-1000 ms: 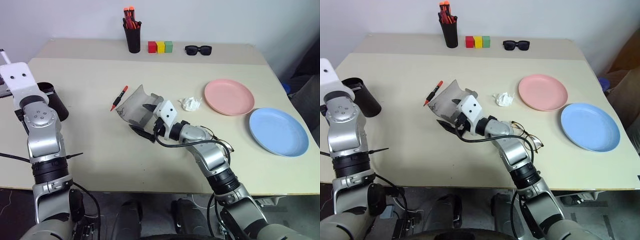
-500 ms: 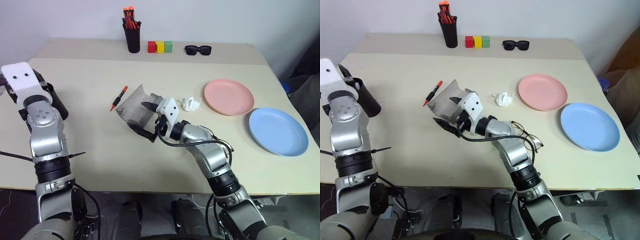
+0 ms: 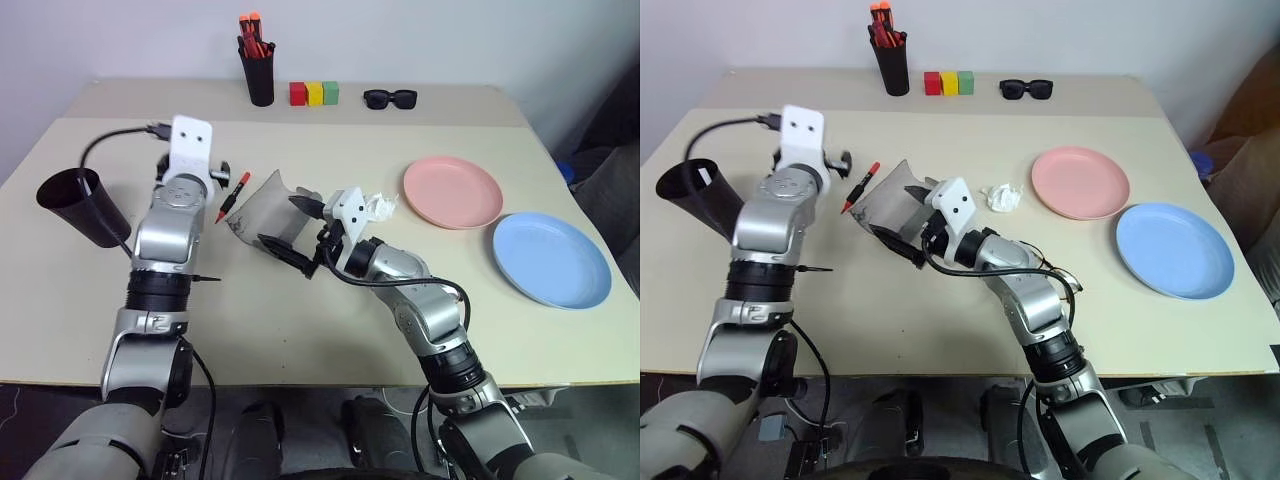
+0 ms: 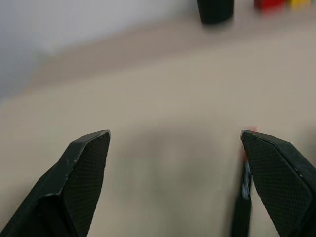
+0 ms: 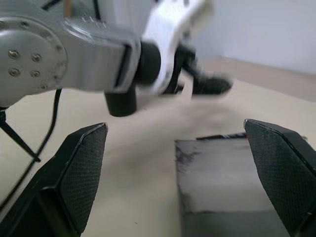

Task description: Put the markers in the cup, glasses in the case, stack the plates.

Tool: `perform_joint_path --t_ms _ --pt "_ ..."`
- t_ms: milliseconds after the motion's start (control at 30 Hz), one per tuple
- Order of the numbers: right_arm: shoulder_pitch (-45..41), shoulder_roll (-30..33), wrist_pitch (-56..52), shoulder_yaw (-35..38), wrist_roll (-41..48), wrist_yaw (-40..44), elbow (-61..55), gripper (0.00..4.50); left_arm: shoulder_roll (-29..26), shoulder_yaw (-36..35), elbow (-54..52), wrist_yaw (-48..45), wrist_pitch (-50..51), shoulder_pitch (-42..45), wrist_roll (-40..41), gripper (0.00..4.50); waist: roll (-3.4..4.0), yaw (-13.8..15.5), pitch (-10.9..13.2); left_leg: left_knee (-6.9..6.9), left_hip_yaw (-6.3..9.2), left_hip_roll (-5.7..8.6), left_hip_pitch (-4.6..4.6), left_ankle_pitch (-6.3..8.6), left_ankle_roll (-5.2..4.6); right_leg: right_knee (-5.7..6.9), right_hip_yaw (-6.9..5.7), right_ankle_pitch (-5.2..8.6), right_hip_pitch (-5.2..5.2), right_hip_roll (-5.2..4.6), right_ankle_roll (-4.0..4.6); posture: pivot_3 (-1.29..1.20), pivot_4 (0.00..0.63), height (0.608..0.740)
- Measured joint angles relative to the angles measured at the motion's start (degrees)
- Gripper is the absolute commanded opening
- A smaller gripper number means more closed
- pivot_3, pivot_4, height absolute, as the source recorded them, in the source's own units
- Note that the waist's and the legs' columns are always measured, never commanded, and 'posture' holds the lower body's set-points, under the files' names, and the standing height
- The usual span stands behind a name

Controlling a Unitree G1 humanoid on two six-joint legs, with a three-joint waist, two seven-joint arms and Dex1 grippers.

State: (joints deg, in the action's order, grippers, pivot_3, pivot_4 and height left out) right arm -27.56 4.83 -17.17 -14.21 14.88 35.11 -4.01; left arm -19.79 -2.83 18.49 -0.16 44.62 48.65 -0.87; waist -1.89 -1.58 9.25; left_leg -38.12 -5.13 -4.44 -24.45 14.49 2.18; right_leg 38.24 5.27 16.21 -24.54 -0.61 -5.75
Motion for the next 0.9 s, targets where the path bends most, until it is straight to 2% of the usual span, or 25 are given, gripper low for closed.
perform_joint_path --t_ms 267,300,367,600,767,900 --pt "1.7 0.9 -0.6 0.1 -0.6 -1.9 -0.7 4.5 0.9 0.7 24.9 -9.7 2.9 11.3 1.6 4.48 0.0 0.5 0.0 -0.01 -0.01 0.02 -0.03 0.0 0.0 -0.04 0.0 0.0 0.0 -0.01 -0.01 0.0 0.15 0.722" --pt "1.9 0.9 -0.8 0.1 -0.7 -2.1 -0.8 4.5 0.5 1.3 26.7 -10.9 3.1 12.6 1.5 4.24 0.0 0.5 0.0 -0.01 0.0 0.02 -0.03 0.0 0.0 -0.03 -0.01 0.0 0.0 -0.01 -0.01 0.0 0.15 0.722" --pt "2.0 1.0 -1.1 0.1 -0.7 -2.5 -0.9 4.5 0.3 1.9 29.4 -12.4 3.1 14.1 1.3 3.65 0.0 0.5 0.0 -0.01 0.0 0.03 -0.02 0.0 0.0 -0.03 -0.01 0.0 0.01 -0.01 -0.01 0.0 0.15 0.722" --pt "2.0 1.1 -1.2 0.1 -1.1 -3.1 -2.2 4.5 1.1 2.0 32.1 -13.0 0.5 15.0 1.4 0.11 0.01 0.2 0.0 -0.02 0.01 0.02 0.04 -0.02 0.03 0.07 0.0 0.0 0.02 0.0 -0.01 0.0 0.15 0.722" --pt "2.0 1.3 -1.0 -0.1 -1.6 -2.9 -2.2 4.5 1.0 -2.8 27.9 -4.2 -15.6 11.6 1.7 0.02 -0.05 0.5 0.1 -0.01 0.02 -0.01 -0.13 -0.02 0.04 0.05 0.01 0.0 -0.11 -0.02 0.0 0.0 0.15 0.722" --pt "1.9 0.8 1.7 -1.5 -2.2 -1.0 -2.2 4.5 -1.6 -8.8 15.9 5.8 -24.2 11.2 2.0 0.02 -0.05 0.5 0.1 0.0 -0.04 -0.01 -0.19 -0.02 0.04 -0.02 0.04 -0.01 -0.16 -0.04 -0.01 0.0 0.15 0.722"
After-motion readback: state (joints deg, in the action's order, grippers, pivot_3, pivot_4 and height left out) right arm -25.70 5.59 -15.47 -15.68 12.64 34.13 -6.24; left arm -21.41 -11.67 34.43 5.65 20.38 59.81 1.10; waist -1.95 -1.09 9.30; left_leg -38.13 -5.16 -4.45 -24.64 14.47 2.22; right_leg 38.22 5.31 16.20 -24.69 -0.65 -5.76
